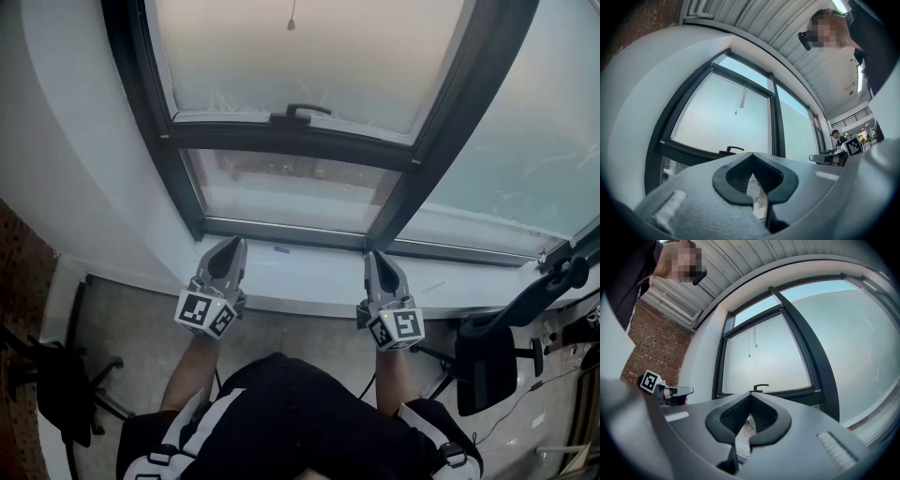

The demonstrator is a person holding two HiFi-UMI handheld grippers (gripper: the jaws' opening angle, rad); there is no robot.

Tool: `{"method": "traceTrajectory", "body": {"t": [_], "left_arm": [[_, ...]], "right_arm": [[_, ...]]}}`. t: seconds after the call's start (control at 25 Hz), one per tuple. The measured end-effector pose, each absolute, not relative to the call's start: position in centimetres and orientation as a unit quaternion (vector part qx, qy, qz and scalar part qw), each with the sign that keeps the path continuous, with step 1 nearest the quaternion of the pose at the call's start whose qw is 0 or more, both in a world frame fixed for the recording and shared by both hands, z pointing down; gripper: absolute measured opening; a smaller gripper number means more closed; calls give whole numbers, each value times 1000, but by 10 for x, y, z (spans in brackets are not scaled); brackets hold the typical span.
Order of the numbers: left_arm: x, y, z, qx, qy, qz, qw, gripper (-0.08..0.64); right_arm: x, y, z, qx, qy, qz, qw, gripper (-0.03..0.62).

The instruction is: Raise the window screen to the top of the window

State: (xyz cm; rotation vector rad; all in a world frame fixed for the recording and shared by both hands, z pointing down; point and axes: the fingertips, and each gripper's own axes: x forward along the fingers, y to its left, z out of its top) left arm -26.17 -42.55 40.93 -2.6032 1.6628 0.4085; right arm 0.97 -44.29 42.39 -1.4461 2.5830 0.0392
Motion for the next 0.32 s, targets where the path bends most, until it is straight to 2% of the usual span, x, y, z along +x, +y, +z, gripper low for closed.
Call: {"method": "traceTrajectory", "body": {"t": [0.32], "left_arm": [[-266,-432,408,-839,528,132,9,5]], "right_arm": [[11,-453,423,-495,865,14,88,5]]}}
